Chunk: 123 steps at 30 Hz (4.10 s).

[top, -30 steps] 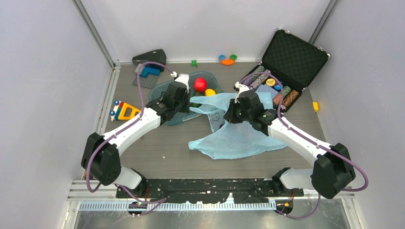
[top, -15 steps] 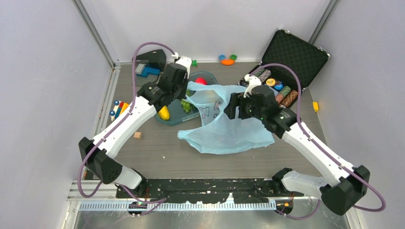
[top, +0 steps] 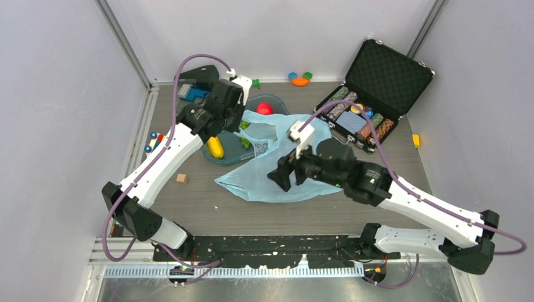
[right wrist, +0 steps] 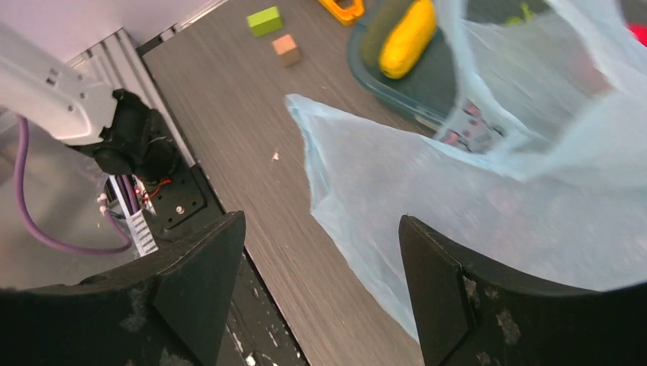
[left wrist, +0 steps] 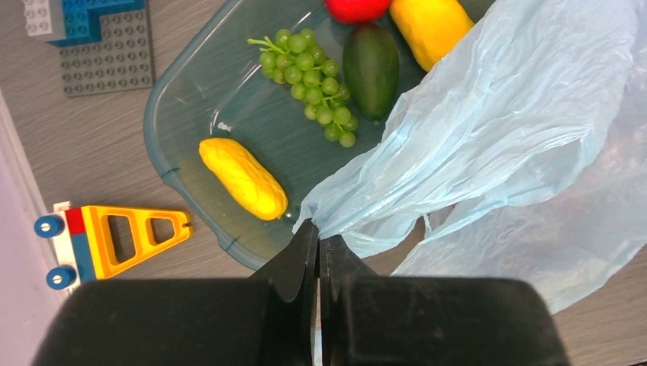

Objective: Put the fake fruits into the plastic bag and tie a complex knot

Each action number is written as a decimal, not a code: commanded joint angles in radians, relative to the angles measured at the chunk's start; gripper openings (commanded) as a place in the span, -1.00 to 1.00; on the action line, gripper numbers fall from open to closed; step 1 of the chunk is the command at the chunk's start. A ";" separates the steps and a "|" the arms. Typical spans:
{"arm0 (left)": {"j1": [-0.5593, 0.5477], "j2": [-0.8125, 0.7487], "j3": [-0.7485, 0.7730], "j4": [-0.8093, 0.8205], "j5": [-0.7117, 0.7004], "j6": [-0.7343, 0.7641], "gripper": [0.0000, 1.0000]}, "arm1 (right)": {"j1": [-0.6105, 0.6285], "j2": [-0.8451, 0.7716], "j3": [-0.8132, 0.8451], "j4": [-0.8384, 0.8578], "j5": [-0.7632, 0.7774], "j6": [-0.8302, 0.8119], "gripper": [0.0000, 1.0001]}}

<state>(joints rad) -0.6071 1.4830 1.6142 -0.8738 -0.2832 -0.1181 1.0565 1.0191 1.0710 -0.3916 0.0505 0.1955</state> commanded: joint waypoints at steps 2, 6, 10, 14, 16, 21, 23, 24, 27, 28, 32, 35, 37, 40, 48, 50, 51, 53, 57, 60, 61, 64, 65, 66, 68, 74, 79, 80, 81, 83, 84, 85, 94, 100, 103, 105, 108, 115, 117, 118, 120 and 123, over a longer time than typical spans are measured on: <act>0.028 -0.029 -0.010 0.028 0.120 0.011 -1.00 | 0.179 0.126 -0.014 0.271 0.164 -0.165 0.63; 0.063 -0.050 -0.043 0.065 0.193 0.009 -1.00 | 0.231 0.304 -0.013 0.417 0.200 -0.255 0.64; 0.094 -0.063 -0.064 0.086 0.272 -0.001 -1.00 | 0.242 0.430 -0.032 0.566 0.231 -0.314 0.67; 0.108 -0.068 -0.069 0.090 0.279 -0.003 -1.00 | 0.250 0.550 -0.008 0.638 0.287 -0.387 0.70; 0.116 -0.072 -0.079 0.101 0.302 -0.008 -1.00 | 0.261 0.593 0.005 0.665 0.318 -0.417 0.73; 0.134 -0.080 -0.097 0.116 0.337 -0.024 -1.00 | 0.281 0.708 0.056 0.696 0.368 -0.512 0.76; 0.136 -0.081 -0.098 0.114 0.337 -0.026 -1.00 | 0.285 0.755 0.077 0.712 0.381 -0.544 0.76; 0.136 -0.080 -0.099 0.114 0.336 -0.027 -1.00 | 0.287 0.779 0.089 0.717 0.384 -0.562 0.77; 0.138 -0.080 -0.097 0.113 0.335 -0.028 -1.00 | 0.292 0.834 0.128 0.723 0.396 -0.604 0.78; 0.138 -0.080 -0.097 0.111 0.335 -0.028 -1.00 | 0.292 0.845 0.135 0.725 0.416 -0.627 0.78; 0.141 -0.079 -0.096 0.110 0.335 -0.030 -1.00 | 0.292 0.903 0.151 0.752 0.475 -0.692 0.78; 0.144 -0.077 -0.091 0.106 0.334 -0.033 -1.00 | 0.292 0.933 0.152 0.762 0.510 -0.734 0.72; 0.144 -0.078 -0.090 0.104 0.333 -0.034 -1.00 | 0.291 0.949 0.152 0.764 0.522 -0.753 0.64; 0.145 -0.078 -0.089 0.103 0.329 -0.034 -1.00 | 0.292 0.976 0.156 0.771 0.547 -0.765 0.37; 0.147 -0.080 -0.077 0.079 0.294 -0.025 -1.00 | 0.292 0.981 0.148 0.808 0.619 -0.770 -0.84; 0.147 -0.080 -0.059 0.055 0.245 -0.010 -1.00 | 0.292 0.936 0.128 0.817 0.631 -0.765 -0.89; 0.147 -0.081 -0.050 0.041 0.224 -0.003 -1.00 | 0.292 0.887 0.107 0.813 0.625 -0.761 -0.89; 0.147 -0.084 -0.031 0.019 0.182 0.009 -1.00 | 0.287 0.792 0.066 0.807 0.610 -0.740 -0.90; 0.147 -0.091 0.025 -0.020 0.139 0.032 -1.00 | 0.271 0.554 0.022 0.681 0.545 -0.640 -0.90; 0.147 -0.103 0.076 -0.060 0.116 0.043 -1.00 | 0.264 0.353 -0.004 0.572 0.516 -0.549 -0.90; 0.147 -0.111 0.089 -0.072 0.104 0.044 -1.00 | 0.254 0.254 -0.018 0.528 0.511 -0.512 -0.90; 0.137 -0.138 0.141 -0.106 0.095 0.068 -1.00 | 0.224 0.062 -0.009 0.423 0.507 -0.472 -0.90; 0.130 -0.147 0.168 -0.120 0.089 0.075 -1.00 | 0.201 0.034 0.014 0.355 0.503 -0.461 -0.90; 0.117 -0.156 0.198 -0.141 0.081 0.082 -1.00 | 0.187 -0.012 0.029 0.320 0.496 -0.455 -0.90; 0.083 -0.155 0.293 -0.201 0.062 0.102 -1.00 | 0.137 -0.059 0.087 0.202 0.470 -0.442 -0.90; -0.048 -0.039 0.702 -0.508 -0.044 0.144 -1.00 | -0.027 -0.090 0.230 0.068 0.318 -0.453 -0.90; -0.115 -0.010 0.805 -0.632 -0.045 0.127 -1.00 | -0.175 -0.083 0.244 0.055 0.126 -0.388 -0.90; -0.126 -0.013 0.804 -0.642 -0.045 0.124 -1.00 | -0.211 -0.081 0.237 0.062 0.063 -0.364 -0.90; -0.136 -0.017 0.801 -0.650 -0.045 0.124 -1.00 | -0.224 -0.081 0.231 0.070 0.039 -0.355 -0.90; -0.143 -0.032 0.772 -0.656 -0.046 0.093 -1.00 | -0.254 -0.074 0.215 0.089 -0.017 -0.332 -0.90; -0.143 -0.043 0.747 -0.653 -0.044 0.084 -1.00 | -0.268 -0.067 0.202 0.099 -0.049 -0.315 -0.90; -0.143 -0.056 0.715 -0.649 -0.042 0.080 -1.00 | -0.275 -0.063 0.193 0.107 -0.067 -0.307 -0.90; -0.140 -0.227 0.374 -0.401 0.027 0.072 0.64 | -0.475 -0.022 0.065 0.256 -0.366 -0.137 -0.90; -0.112 -0.373 0.306 -0.230 0.246 0.025 0.98 | -0.563 0.006 0.078 0.264 -0.433 -0.119 -0.90; -0.109 -0.417 0.313 -0.202 0.342 0.017 0.98 | -0.589 0.015 0.086 0.261 -0.442 -0.114 -0.90; -0.109 -0.438 0.309 -0.192 0.402 0.017 0.98 | -0.604 0.022 0.092 0.262 -0.450 -0.110 -0.90; -0.108 -0.473 0.262 -0.160 0.464 0.025 0.98 | -0.622 0.030 0.097 0.264 -0.469 -0.105 -0.90; -0.012 -0.567 0.044 -0.057 0.682 -0.075 0.91 | -0.646 0.047 0.109 0.268 -0.486 -0.100 -0.90; 0.010 -0.601 -0.023 0.003 0.742 -0.123 0.84 | -0.654 0.051 0.113 0.269 -0.490 -0.099 -0.90; 0.022 -0.613 -0.046 0.023 0.761 -0.144 0.76 | -0.655 0.053 0.115 0.268 -0.491 -0.099 -0.90; 0.049 -0.630 -0.090 0.075 0.813 -0.199 0.60 | -0.657 0.058 0.117 0.269 -0.490 -0.099 -0.90; 0.079 -0.649 -0.151 0.159 0.894 -0.283 0.43 | -0.659 0.065 0.119 0.267 -0.483 -0.098 -0.90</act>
<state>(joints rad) -0.5613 0.8776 1.5017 -0.9066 0.4473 -0.2672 0.4042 1.0763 1.1427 -0.1722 -0.4248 0.0860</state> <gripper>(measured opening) 0.756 0.071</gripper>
